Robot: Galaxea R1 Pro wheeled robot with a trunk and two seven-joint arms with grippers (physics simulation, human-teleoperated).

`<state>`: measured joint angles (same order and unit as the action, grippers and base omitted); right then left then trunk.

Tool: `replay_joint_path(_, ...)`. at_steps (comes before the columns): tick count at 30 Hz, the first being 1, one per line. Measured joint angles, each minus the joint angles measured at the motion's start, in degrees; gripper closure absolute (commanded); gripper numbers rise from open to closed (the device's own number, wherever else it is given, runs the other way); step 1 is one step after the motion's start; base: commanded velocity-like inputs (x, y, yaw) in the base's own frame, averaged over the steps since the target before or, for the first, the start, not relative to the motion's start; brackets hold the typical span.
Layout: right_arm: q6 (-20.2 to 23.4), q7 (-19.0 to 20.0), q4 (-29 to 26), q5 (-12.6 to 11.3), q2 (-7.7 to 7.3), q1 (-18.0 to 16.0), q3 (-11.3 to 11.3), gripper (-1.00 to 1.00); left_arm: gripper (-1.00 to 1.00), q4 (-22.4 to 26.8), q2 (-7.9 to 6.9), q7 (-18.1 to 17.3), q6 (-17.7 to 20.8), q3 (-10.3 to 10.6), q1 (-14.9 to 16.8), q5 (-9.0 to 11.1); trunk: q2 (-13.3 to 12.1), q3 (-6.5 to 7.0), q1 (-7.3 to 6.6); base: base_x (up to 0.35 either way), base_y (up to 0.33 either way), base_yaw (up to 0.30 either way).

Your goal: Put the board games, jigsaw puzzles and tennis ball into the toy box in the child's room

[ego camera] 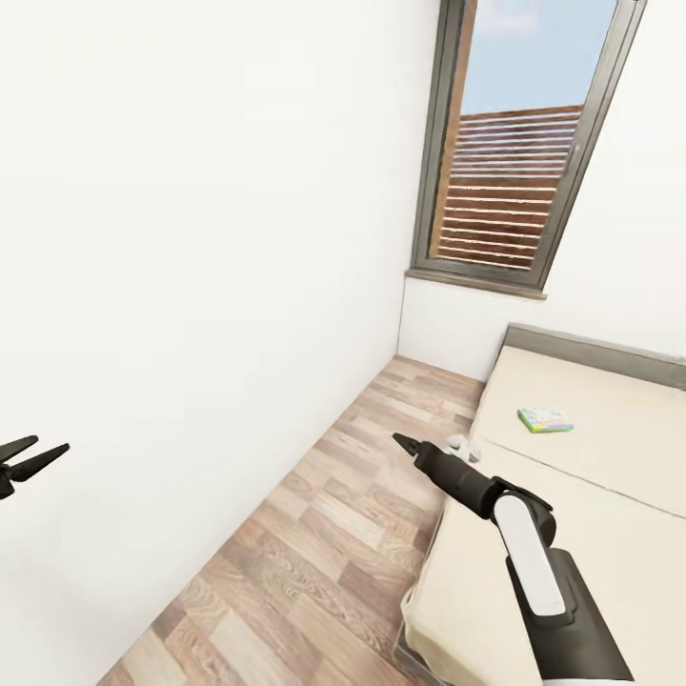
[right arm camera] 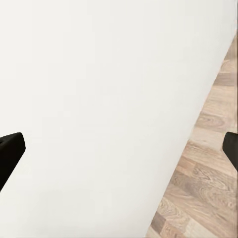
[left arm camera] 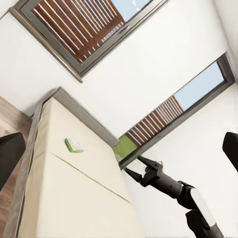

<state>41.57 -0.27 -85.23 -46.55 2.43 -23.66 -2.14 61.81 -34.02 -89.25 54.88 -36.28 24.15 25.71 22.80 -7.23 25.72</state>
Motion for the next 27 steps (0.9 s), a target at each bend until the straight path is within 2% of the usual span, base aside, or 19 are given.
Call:
replay_joint_path(6, 0.0, 0.0, 0.5, 0.0, 0.04, 0.0, -0.4, -1.00, -1.00, 0.0, 0.09, -0.2, -0.6, -0.2, 0.0, 0.0, 0.0, 0.13, 0.00, 0.289, -0.086, -0.277)
replay_joint_path(10, 0.0, 0.0, 0.7, 0.0, 0.04, 0.0, -0.6, -1.00, -1.00, 0.0, 0.17, -0.5, -3.5, -0.2, 0.0, 0.1, 0.0, 0.21, 0.00, 0.268, -0.014, -0.277)
replay_joint_path(16, 0.0, 0.0, 0.8, 0.0, 0.04, 0.0, -0.6, -1.00, -1.00, 0.0, 0.18, -0.5, -4.5, -0.2, 0.0, 0.1, 0.0, 0.34, 0.00, 0.264, 0.121, -0.261)
replay_joint_path(22, -0.1, -0.2, 0.8, -0.1, 0.19, 0.0, -0.7, -1.00, -1.00, 0.0, 0.19, -0.5, -4.6, -0.2, 0.0, 0.1, 0.0, 0.37, 0.01, 0.224, 0.197, -0.077)
replay_joint_path(27, -0.1, -0.5, 0.9, -0.1, 0.55, 0.0, -0.8, -1.00, -1.00, 0.0, 0.19, -0.5, -4.6, -0.2, 0.0, 0.2, 0.0, 0.17, 0.02, 0.079, 0.246, -0.015)
